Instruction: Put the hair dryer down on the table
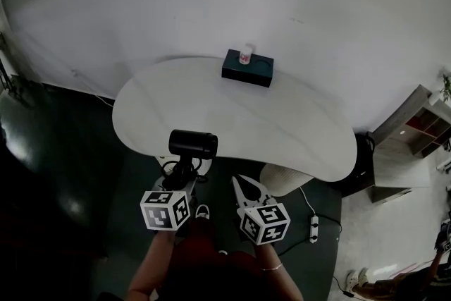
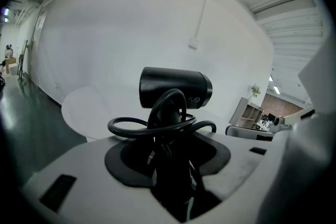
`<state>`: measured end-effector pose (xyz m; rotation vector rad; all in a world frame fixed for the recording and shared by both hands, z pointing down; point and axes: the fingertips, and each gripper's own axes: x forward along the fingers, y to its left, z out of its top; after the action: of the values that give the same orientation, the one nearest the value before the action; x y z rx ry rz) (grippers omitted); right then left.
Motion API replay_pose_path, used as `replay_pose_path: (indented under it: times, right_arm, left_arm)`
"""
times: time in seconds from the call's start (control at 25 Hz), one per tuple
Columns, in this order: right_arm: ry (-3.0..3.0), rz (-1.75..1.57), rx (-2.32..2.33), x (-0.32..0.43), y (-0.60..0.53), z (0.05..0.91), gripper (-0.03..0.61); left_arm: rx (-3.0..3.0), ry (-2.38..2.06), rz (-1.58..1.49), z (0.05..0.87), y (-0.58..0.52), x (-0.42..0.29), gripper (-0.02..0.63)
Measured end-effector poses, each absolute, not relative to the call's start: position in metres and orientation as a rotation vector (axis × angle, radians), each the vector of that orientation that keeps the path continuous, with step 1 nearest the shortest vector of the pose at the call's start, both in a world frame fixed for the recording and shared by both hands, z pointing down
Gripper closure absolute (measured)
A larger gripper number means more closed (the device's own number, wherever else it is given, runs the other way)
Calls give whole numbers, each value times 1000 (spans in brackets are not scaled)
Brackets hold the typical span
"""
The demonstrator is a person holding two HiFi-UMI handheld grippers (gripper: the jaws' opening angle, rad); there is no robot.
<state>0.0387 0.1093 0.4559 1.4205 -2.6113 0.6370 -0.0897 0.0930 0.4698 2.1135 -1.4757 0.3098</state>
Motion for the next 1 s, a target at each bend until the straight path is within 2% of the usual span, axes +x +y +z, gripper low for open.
replay_pose_path:
  times: [1.0]
  right_arm:
    - [-2532,602,1509,-32,-82,465,563]
  left_arm:
    - [2151,-1405,326,491,-109,-156,407]
